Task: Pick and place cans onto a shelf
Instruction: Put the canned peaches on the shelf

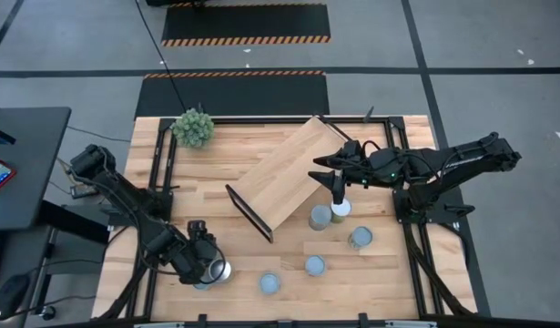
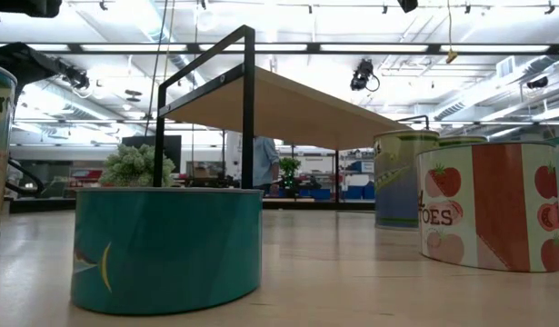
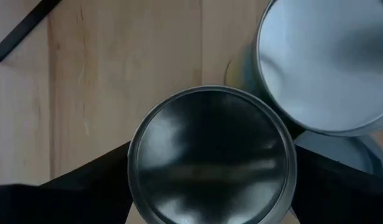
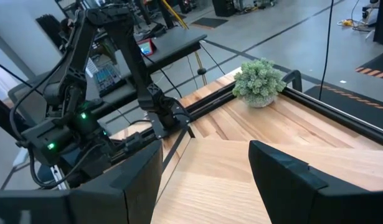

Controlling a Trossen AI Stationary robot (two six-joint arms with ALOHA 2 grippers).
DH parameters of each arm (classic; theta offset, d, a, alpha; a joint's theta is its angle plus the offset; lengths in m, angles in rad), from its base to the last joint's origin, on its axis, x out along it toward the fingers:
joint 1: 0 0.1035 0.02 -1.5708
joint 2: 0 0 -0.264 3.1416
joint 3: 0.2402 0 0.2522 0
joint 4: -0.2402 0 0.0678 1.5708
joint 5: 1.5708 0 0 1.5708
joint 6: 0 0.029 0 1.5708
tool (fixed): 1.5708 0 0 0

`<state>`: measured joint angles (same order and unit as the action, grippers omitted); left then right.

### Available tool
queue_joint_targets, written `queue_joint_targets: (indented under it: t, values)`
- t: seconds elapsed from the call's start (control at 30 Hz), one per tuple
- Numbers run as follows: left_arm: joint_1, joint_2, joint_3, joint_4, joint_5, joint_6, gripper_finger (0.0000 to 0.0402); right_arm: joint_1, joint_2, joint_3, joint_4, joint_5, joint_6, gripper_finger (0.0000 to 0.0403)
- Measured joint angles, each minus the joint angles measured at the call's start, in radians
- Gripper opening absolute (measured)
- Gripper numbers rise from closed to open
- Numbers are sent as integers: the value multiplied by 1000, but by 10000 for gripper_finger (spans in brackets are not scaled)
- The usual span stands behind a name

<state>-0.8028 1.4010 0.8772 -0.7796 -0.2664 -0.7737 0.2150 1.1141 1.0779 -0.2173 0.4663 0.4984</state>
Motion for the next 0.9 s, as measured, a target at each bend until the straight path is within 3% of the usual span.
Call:
queue_joint_targets:
  t: [0.37,0.57,0.77,0.9]
  values:
    - [38,-4,2,-8,22,-27,315,0,0,0,7,0,0,246]
    - [107,-76,15,-127,33,-21,315,0,0,0,6,-15,0,246]
    - [196,-158,135,-236,135,118,316,-1,0,0,5,-15,-2,246]
    - [272,-163,282,-306,218,225,316,-2,-1,0,-6,-15,-5,246]
